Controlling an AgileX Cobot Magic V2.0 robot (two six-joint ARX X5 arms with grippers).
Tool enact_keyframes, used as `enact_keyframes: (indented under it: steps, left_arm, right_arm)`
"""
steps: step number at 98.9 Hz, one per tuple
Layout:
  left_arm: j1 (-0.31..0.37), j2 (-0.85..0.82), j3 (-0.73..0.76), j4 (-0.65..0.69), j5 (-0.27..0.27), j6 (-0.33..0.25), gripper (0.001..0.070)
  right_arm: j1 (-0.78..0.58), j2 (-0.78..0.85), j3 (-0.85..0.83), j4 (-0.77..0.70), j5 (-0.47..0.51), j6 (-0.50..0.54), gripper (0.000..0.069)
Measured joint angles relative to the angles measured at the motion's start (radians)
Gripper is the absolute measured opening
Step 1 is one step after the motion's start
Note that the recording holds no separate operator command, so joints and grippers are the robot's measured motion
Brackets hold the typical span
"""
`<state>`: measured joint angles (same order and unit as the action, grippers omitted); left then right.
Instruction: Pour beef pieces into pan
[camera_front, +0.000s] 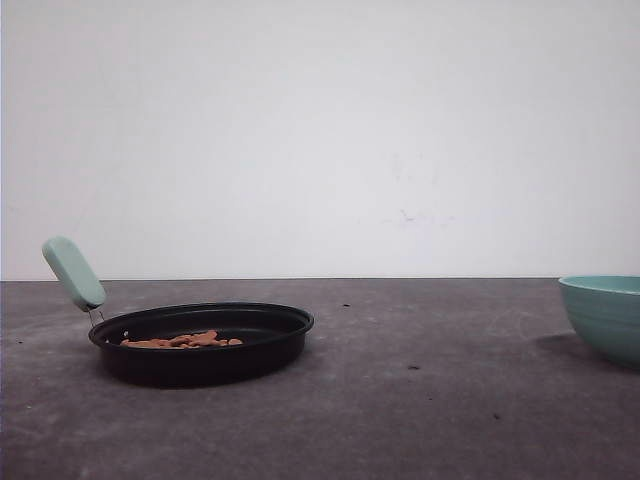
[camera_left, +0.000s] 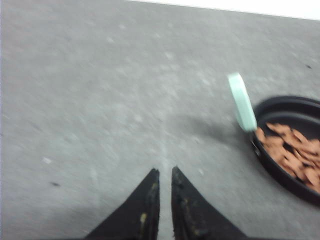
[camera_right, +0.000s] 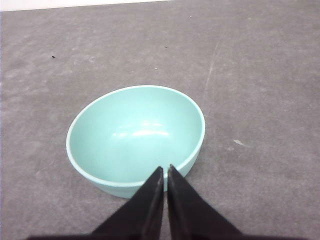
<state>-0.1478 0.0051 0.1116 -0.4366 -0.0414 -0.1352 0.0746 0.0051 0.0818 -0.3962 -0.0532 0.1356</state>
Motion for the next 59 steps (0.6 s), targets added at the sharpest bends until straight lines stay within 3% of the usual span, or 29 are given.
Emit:
enact_keyframes:
  steps: [33, 59]
  left_arm:
    - [0.0, 0.0, -0.01, 0.03, 0.021, -0.009, 0.0017]
    - [0.0, 0.0, -0.01, 0.03, 0.018, 0.051, 0.0017]
  right_arm:
    - [0.0, 0.0, 0.0, 0.0, 0.0, 0.0, 0.001]
    - [0.0, 0.0, 0.0, 0.0, 0.0, 0.0, 0.001]
